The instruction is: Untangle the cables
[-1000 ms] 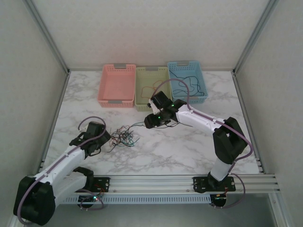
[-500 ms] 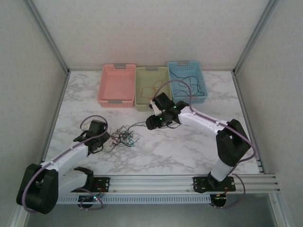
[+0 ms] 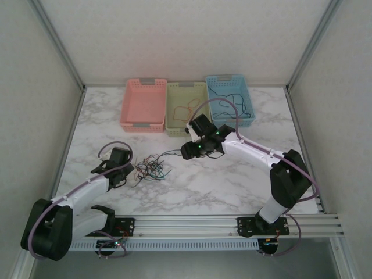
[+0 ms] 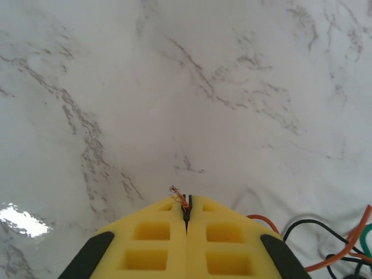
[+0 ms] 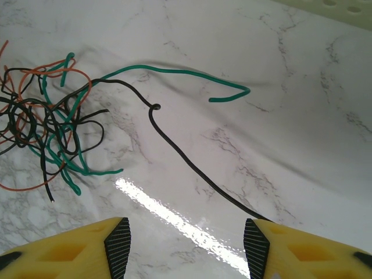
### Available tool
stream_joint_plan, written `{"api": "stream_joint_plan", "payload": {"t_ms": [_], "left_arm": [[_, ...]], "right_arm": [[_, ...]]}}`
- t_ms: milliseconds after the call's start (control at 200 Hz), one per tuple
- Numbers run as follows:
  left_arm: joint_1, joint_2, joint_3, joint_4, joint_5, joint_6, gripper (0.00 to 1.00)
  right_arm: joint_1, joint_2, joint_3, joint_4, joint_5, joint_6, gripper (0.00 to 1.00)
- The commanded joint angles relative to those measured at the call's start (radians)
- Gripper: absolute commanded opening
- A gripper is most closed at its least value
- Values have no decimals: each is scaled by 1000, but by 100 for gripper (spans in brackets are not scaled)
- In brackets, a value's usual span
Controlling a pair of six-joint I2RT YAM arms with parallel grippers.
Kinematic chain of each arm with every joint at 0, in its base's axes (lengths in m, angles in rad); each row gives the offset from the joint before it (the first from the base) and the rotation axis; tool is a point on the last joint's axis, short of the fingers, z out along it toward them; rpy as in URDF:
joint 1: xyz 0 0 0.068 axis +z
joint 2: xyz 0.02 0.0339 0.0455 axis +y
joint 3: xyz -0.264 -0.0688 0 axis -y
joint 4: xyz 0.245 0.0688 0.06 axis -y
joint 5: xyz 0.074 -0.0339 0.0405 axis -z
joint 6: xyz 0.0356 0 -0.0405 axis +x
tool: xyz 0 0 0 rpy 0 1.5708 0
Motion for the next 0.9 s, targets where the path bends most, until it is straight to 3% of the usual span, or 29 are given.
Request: {"api": "stream_joint_plan", "payload": {"t_ms": [0,215,416,626,896], "left_arm": [[7,-64,54,-76,-29,34,0],[7,-263,226,-328,-55,138,0],[7,-396,386,-505,-71,191,0],[7,-378,608,-605,-69,262,0],[7,-317,831,-661,-39,329,0]], "right_arm": [[5,-48,-18,-15,50,-9,57],[5,-30,-23,7,257,-129,67],[5,69,56,-31,177,-232,68],[6,128,62,-42,1,-255,69],[5,264,155,-132,68,-255,60]]}}
